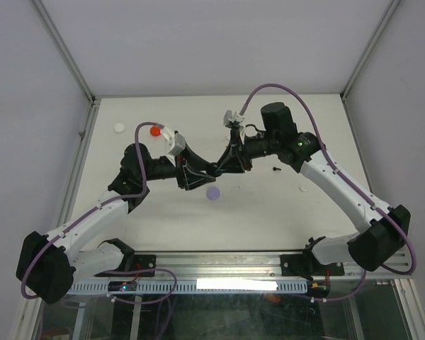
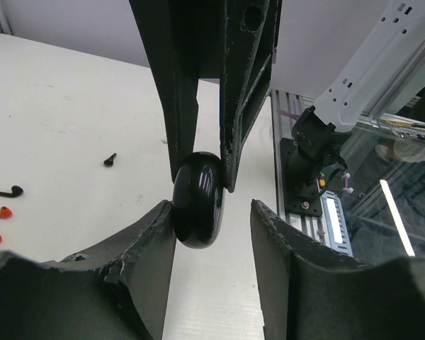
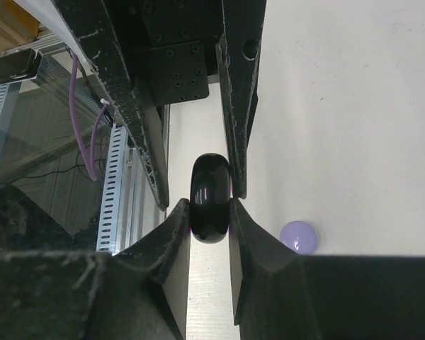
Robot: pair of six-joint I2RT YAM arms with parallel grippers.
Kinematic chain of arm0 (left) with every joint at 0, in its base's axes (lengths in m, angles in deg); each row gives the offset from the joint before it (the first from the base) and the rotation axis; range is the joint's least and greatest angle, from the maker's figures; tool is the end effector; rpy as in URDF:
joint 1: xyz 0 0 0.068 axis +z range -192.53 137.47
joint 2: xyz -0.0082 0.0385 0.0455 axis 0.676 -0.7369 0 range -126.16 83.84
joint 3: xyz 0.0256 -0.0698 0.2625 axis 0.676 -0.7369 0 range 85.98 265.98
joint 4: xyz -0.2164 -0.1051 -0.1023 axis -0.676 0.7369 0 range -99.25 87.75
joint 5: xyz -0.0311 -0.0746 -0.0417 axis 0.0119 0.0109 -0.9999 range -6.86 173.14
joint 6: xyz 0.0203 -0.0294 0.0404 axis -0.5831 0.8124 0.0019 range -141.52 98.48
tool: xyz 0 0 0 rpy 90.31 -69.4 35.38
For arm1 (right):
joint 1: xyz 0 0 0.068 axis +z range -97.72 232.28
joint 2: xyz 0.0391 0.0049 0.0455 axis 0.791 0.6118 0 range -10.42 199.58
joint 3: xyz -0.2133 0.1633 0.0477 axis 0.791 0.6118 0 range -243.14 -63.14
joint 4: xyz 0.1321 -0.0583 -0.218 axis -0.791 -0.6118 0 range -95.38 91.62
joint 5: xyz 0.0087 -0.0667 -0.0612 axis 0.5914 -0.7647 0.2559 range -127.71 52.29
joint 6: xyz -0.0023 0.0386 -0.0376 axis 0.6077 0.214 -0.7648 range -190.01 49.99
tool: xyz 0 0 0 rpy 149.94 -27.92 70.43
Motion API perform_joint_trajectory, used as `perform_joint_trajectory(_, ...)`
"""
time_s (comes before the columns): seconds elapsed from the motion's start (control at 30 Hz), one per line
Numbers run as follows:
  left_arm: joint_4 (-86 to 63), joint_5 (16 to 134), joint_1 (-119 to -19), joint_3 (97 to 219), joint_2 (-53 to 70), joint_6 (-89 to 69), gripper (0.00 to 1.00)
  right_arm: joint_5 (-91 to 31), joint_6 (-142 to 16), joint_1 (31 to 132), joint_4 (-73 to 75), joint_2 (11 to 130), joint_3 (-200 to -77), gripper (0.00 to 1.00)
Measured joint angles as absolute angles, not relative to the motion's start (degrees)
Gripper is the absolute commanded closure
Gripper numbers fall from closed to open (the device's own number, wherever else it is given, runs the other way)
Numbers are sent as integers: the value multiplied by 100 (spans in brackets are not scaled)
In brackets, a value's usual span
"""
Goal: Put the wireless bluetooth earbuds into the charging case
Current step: Open the charging case.
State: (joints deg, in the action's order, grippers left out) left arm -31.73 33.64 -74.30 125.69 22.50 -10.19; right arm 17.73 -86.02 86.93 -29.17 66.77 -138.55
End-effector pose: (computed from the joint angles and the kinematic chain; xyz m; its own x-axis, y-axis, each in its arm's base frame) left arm 0.1901 -0.1495 0.3121 -0.1818 -0.0374 -0.9826 0.9715 0.1474 -0.1854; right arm 0.2199 0.1877 0.3726 -0.1792 -0.3140 -0.9323 -0.9810 -0.0151 0.1937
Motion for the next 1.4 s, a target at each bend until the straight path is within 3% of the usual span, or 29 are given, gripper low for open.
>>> perform_joint_trajectory(0.4,-3269,3295,-7430,12569,2029,-870,69,1765,-8624,8702,-2910,6590,-13777,95)
perform_joint_trajectory(0.73,-3333,3211,-7430,12566,2031,-850,93,1745,-8641,8704,-2910,6487,-13729,92)
perform_joint_trajectory(0.83,-3348,3207,-7430,12556,2031,-855,100,1747,-8639,8704,-2890,6487,-13709,81)
perform_joint_trajectory(1.0,-3387,3207,-7421,12523,2031,-907,100,1716,-8593,8707,-2794,6480,-13650,62)
perform_joint_trajectory(1.4,-3462,3122,-7393,12350,2092,-1416,100,899,-8399,8735,-2447,6185,-13442,53)
